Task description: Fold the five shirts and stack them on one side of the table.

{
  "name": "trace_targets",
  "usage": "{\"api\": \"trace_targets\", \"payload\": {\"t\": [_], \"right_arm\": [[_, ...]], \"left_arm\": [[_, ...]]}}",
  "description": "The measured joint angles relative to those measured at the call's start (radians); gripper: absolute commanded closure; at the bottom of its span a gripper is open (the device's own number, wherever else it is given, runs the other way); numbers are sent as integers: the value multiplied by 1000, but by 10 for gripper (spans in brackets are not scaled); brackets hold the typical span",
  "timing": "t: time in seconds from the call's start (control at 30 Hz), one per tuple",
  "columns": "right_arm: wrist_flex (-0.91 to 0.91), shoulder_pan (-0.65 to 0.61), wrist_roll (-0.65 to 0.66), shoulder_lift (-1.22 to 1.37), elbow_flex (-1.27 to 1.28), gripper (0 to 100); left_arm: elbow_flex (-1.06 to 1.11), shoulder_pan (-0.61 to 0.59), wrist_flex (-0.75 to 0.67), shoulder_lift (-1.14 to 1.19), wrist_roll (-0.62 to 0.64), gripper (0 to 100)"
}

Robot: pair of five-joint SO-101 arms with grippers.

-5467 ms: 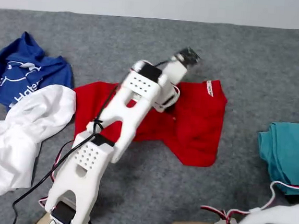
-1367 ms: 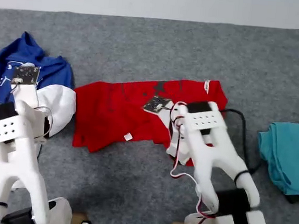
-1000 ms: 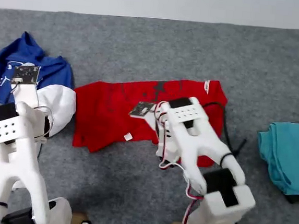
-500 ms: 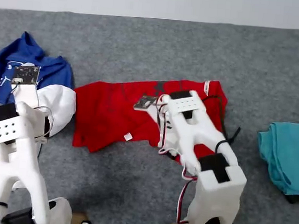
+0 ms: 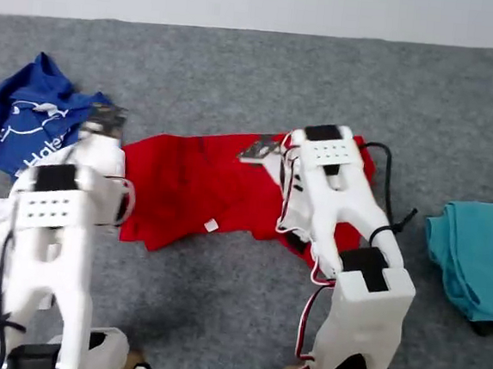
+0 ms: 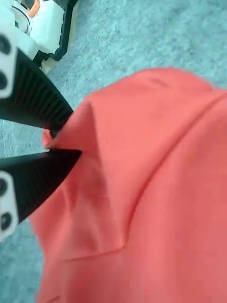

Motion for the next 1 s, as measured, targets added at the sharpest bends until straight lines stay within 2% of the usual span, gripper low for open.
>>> {"api": "trace_targets", "payload": {"t": [0.1,0.23,0.53,1.0], "right_arm": [[32,20,0,0,-54,988],[51,26,0,0,-98,988],[51,26,0,0,-101,988],[51,26,0,0,-101,988]], "left_arm": [[8,94,-2,12,-2,921],[5,129,-8,110,-2,847],[-106,135,-8,399,-77,840],[-272,135,14,726,-83,845]]}}
